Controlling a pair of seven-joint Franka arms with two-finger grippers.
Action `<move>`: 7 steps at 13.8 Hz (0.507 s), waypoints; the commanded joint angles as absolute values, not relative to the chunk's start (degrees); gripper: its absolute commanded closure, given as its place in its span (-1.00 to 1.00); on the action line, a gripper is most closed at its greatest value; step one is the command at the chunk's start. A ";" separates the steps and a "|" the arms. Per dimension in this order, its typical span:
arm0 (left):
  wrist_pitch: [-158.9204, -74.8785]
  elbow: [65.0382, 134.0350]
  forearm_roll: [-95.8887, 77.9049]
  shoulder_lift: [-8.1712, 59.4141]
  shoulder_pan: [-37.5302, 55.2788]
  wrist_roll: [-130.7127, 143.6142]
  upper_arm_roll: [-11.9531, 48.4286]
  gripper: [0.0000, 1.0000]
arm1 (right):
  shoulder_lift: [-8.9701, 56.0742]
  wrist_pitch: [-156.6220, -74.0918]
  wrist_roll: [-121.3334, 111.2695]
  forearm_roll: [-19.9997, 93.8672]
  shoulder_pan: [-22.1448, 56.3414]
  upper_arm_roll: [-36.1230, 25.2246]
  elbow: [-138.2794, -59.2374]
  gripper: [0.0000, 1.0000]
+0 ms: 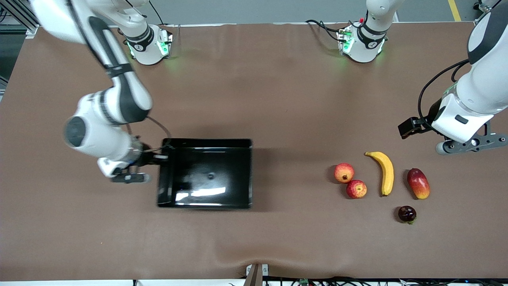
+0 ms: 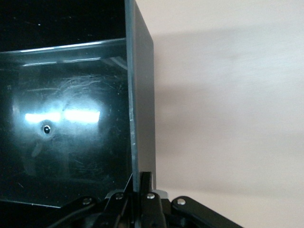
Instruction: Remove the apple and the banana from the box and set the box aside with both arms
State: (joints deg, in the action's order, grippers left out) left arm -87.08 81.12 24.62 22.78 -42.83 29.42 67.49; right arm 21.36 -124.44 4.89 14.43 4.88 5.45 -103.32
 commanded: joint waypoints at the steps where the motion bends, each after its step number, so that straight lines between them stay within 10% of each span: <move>1: -85.78 81.04 23.99 19.87 -43.42 29.53 67.50 -1.00 | 15.83 -123.05 0.72 15.12 -2.43 6.59 -107.75 1.00; 7: -85.43 81.04 23.47 17.06 -43.42 28.92 67.24 -1.00 | 16.43 -121.82 -17.64 15.21 -20.10 6.59 -108.45 1.00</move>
State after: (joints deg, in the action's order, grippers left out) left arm -86.36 80.98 24.61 19.26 -42.84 29.42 67.51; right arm 17.86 -121.90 -12.71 14.35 -14.71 5.07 -106.85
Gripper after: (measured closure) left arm 0.000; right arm 0.952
